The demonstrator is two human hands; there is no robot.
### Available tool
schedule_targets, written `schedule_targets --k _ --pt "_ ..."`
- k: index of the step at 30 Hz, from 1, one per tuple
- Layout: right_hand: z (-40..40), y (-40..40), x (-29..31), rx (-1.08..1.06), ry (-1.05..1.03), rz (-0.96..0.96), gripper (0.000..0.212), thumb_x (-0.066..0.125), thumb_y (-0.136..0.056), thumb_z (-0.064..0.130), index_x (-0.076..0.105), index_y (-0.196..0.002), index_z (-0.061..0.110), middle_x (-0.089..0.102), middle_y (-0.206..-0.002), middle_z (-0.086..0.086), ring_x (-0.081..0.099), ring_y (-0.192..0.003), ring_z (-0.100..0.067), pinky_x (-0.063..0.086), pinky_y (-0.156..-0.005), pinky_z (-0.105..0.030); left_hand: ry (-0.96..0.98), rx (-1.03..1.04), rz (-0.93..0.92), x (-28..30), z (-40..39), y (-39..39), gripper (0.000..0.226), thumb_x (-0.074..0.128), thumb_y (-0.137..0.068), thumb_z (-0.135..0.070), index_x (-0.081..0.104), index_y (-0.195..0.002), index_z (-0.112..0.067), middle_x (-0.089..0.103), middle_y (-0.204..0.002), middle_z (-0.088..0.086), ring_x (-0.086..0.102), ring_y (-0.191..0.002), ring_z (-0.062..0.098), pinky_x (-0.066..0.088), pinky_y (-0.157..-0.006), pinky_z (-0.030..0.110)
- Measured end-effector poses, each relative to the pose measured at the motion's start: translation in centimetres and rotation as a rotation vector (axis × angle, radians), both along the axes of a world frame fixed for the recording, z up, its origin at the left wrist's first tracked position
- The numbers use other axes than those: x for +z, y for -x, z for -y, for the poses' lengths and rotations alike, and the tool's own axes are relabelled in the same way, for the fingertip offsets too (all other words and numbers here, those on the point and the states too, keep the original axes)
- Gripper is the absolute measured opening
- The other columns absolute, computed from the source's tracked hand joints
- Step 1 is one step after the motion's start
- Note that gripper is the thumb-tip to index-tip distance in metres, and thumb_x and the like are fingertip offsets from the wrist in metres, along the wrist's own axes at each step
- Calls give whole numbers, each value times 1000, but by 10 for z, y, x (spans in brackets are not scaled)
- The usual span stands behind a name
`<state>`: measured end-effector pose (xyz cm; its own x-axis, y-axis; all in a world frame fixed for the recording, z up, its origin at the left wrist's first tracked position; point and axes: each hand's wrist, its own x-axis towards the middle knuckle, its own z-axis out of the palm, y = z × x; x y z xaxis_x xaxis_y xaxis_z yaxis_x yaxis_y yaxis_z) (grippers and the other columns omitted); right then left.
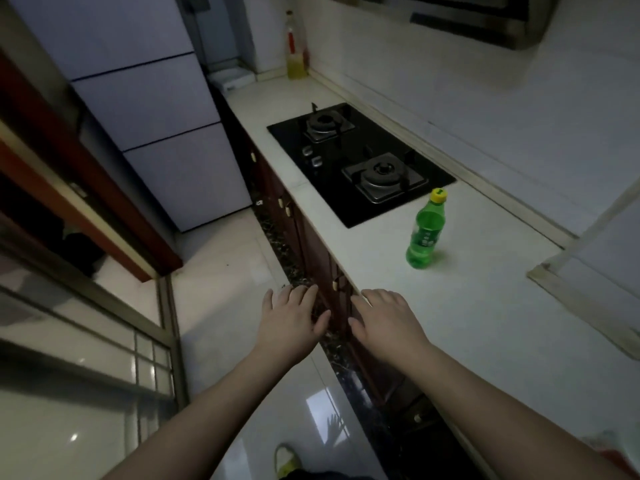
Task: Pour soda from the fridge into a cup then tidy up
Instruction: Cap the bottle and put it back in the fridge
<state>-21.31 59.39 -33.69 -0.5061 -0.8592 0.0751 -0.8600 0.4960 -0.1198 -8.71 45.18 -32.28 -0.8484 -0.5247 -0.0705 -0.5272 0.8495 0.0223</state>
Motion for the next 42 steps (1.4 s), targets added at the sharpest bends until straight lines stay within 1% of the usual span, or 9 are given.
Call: schedule_targets --k 5,8,13,17,21,27,31,35,42 --pt "75 -28 3 85 6 -41 51 37 -83 44 66 -113 15 67 -103 -5 63 -94 -25 49 -84 -38 13 71 -9 0 63 -41 82 3 -84 -62 33 -148 -20 44 -147 2 35 -138 26 19 -115 45" --pt "127 -49 3 131 -9 -35 50 41 -83 45 66 -113 15 68 -104 -5 63 -94 -25 50 -84 -38 9 112 -6 2 104 -70 82 1 -84 -61 26 -150 -20 37 -152 4 29 -141 27 18 -117 40" --pt "206 -78 7 227 2 -53 48 51 -84 45 63 -120 15 66 -111 -7 62 -101 -27 49 -88 -41 13 176 -28 4 167 -112 66 25 -98 -57 21 -152 -19 29 -156 5 21 -145 27 15 -118 39" --pt "253 -99 14 270 30 -55 50 43 -86 45 62 -120 15 66 -111 -6 62 -101 -25 49 -88 -40 29 222 -18 8 203 -137 66 23 -98 -57 17 -153 -21 26 -158 3 17 -146 26 13 -119 41" --pt "286 -109 12 319 66 -62 47 58 -85 41 61 -122 13 65 -113 -7 62 -103 -26 49 -89 -41 30 262 -20 10 230 -148 65 21 -98 -57 11 -154 -25 24 -159 1 17 -147 24 13 -120 42" --pt "330 -101 16 356 66 -71 54 36 -86 45 62 -121 14 65 -114 -7 61 -106 -25 49 -90 -41 8 316 -31 4 268 -140 65 18 -99 -57 7 -155 -26 23 -160 1 19 -146 24 15 -119 42" --pt "365 -79 11 381 59 -40 49 51 -89 42 56 -128 14 59 -126 -9 57 -114 -27 45 -95 -43 -25 335 -40 2 299 -119 65 18 -99 -57 8 -155 -24 19 -161 2 19 -146 23 16 -119 41" --pt "407 -49 9 408 60 -20 51 52 -90 42 52 -133 15 52 -137 -10 53 -120 -28 42 -98 -43 -22 356 -59 7 342 -88 66 19 -99 -56 10 -155 -23 19 -161 2 21 -146 21 19 -118 39" --pt "478 11 14 451 144 -66 51 62 -82 43 59 -124 15 60 -126 -9 57 -115 -27 47 -95 -43 21 418 -38 22 416 -32 64 17 -99 -57 13 -155 -26 24 -160 -1 20 -146 20 18 -119 41"
